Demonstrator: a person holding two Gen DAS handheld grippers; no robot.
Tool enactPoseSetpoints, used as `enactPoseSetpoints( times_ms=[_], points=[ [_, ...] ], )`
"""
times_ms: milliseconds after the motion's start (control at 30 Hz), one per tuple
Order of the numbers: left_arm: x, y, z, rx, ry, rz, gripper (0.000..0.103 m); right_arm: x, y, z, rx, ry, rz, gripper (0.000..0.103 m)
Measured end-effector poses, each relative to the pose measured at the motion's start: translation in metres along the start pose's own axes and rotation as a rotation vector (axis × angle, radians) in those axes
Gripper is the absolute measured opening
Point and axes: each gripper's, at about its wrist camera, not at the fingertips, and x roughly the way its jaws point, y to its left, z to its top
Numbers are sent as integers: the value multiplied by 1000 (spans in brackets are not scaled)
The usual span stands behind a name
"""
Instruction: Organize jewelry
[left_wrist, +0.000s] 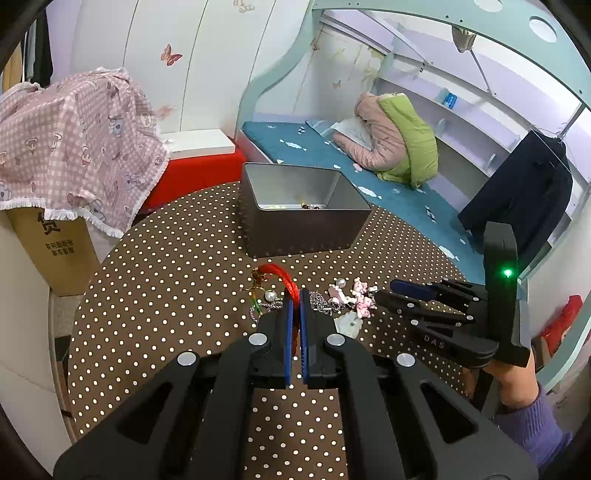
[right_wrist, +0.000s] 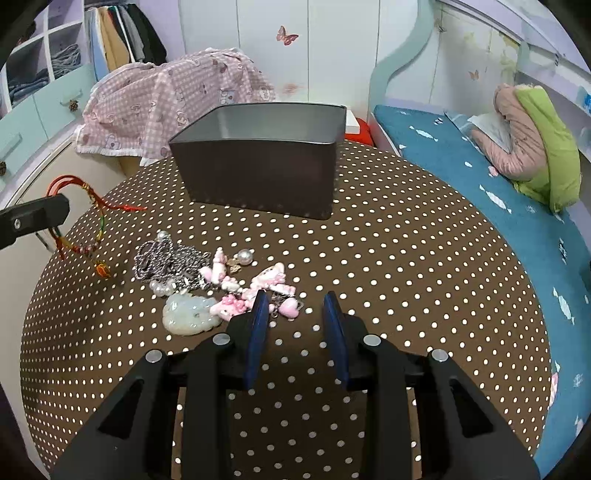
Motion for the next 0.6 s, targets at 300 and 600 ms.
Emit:
enactPoseSetpoints(
  times_ms=[300,600],
  points=[
    [3,0,3,5,8,-8,4,16,8,12,-31,33,19,14],
    [7,-5,7,8,16,-59,4,-3,-11,6,44,-10,75,13]
  ],
)
